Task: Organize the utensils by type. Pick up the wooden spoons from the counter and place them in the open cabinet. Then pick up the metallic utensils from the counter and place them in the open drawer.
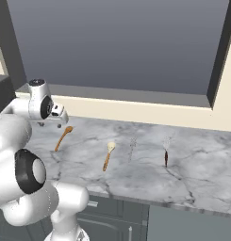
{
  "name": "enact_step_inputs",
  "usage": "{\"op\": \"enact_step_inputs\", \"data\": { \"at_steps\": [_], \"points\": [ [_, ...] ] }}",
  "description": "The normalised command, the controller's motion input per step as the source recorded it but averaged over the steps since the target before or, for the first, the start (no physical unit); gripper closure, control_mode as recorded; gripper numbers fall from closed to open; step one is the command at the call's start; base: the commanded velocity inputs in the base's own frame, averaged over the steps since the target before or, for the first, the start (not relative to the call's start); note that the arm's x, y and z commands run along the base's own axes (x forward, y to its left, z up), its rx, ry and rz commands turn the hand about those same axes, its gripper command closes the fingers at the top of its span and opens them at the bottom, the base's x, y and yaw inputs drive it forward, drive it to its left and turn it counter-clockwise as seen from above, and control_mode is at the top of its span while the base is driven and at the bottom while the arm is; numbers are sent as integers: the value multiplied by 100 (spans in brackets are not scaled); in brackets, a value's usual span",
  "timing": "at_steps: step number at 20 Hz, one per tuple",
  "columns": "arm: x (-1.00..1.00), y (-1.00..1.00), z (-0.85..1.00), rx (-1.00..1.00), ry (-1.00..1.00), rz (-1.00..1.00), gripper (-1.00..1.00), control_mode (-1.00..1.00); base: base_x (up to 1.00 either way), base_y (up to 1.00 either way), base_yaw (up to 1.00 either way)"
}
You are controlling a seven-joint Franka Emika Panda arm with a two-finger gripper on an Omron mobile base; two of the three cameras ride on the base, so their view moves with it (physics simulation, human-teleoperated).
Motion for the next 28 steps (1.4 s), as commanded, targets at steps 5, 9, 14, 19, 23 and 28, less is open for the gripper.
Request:
{"op": "enact_step_inputs", "data": {
  "at_steps": [5, 9, 14, 19, 23, 28],
  "points": [
    [44, 0, -46, 0, 0, 0, -100, -100, 0, 0, 0],
    [40, 0, -44, 0, 0, -1, -100, -100, 0, 0, 0],
    [27, 0, -45, -3, 0, -5, -100, -100, 0, 0, 0],
    [12, 0, -42, -5, 0, -9, -100, -100, 0, 0, 0],
    [0, 0, -32, -1, 0, -10, -100, -100, 0, 0, 0],
    [2, 0, -28, 0, 0, -9, -100, -100, 0, 0, 0]
  ]
}}
